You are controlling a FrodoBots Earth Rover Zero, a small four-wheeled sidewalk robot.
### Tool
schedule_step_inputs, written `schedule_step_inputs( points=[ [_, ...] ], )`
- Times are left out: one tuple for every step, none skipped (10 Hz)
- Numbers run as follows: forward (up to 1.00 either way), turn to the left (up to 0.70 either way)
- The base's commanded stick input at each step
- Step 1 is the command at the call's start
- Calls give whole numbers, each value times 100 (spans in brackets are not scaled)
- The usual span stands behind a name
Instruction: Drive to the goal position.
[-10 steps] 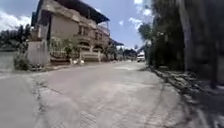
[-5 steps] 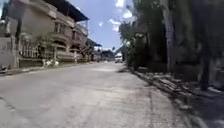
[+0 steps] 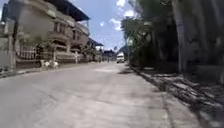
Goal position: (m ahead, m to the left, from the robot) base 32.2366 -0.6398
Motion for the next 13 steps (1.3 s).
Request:
schedule_step_inputs(
  points=[
    [100,-15],
    [100,-40],
    [100,-40],
    [100,-39],
    [100,-30],
    [100,0],
    [100,0],
    [100,0],
    [100,0],
    [100,0],
    [100,0],
    [100,0],
    [100,0]
  ],
)
